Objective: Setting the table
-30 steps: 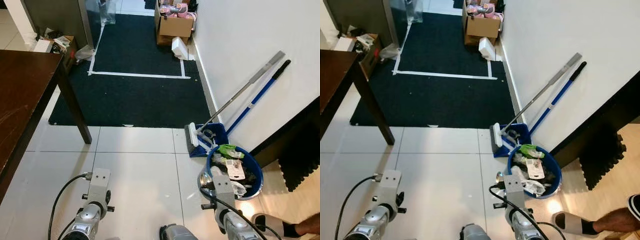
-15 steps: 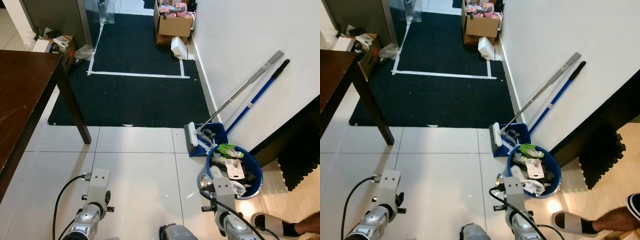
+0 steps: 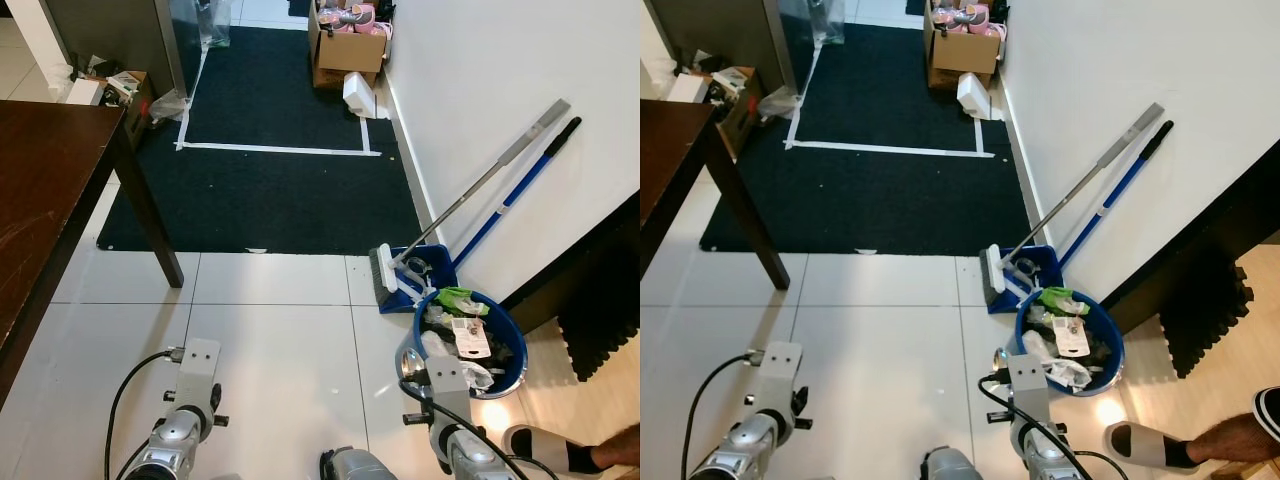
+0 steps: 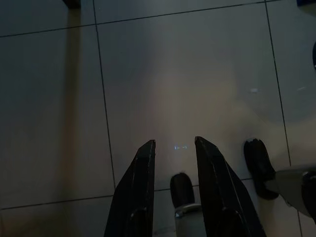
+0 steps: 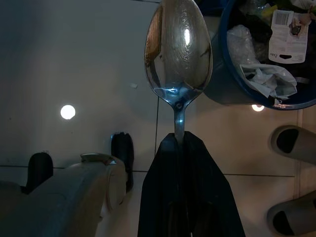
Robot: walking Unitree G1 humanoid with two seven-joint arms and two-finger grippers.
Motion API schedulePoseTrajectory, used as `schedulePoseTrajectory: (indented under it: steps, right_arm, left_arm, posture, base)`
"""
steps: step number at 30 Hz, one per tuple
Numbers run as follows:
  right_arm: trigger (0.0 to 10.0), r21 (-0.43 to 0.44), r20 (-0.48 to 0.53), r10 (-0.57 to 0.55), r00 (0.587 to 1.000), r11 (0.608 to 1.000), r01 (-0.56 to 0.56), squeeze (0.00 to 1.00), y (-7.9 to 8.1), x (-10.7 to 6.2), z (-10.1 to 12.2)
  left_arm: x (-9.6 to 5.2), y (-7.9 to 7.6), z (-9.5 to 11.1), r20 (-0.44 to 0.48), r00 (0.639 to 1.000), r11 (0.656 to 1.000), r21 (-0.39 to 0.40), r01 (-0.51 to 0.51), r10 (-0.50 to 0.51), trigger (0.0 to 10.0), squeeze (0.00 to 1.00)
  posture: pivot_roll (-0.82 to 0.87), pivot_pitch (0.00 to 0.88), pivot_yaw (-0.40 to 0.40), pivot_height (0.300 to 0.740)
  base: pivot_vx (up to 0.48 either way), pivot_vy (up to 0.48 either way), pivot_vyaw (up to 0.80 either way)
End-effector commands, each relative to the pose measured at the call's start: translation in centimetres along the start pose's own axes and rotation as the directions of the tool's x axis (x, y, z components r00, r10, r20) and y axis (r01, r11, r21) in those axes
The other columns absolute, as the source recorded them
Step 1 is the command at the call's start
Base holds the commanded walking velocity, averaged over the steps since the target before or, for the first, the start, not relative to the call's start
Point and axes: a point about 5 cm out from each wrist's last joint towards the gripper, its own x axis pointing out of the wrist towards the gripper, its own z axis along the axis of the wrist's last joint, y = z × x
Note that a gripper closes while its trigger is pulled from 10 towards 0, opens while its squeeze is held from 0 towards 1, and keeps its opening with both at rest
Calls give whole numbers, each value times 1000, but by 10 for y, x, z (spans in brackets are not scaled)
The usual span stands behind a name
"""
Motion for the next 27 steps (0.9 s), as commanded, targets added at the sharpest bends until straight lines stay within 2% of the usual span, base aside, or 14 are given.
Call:
schedulePoseTrajectory:
  steps: [1,9,27]
  right_arm:
    - [10000,7,-20,-6,1000,1000,6,0,0,-2,-8]
    - [10000,4,-16,-17,1000,1000,17,0,-7,-2,-4]
    - [10000,11,-20,-19,1000,1000,19,0,-6,-3,-8]
  left_arm:
    - [-1,-2,-6,-24,1000,1000,6,10,-10,10000,0]
    - [-2,-5,-8,-26,1000,1000,-2,8,-8,10000,0]
    - [0,-5,-4,-20,1000,1000,13,14,-14,10000,0]
  posture:
    - [27,81,-21,740]
    - [22,85,-32,740]
    - [13,89,-15,740]
  base:
    - [0,0,0]
    - [0,0,0]
    - [0,0,0]
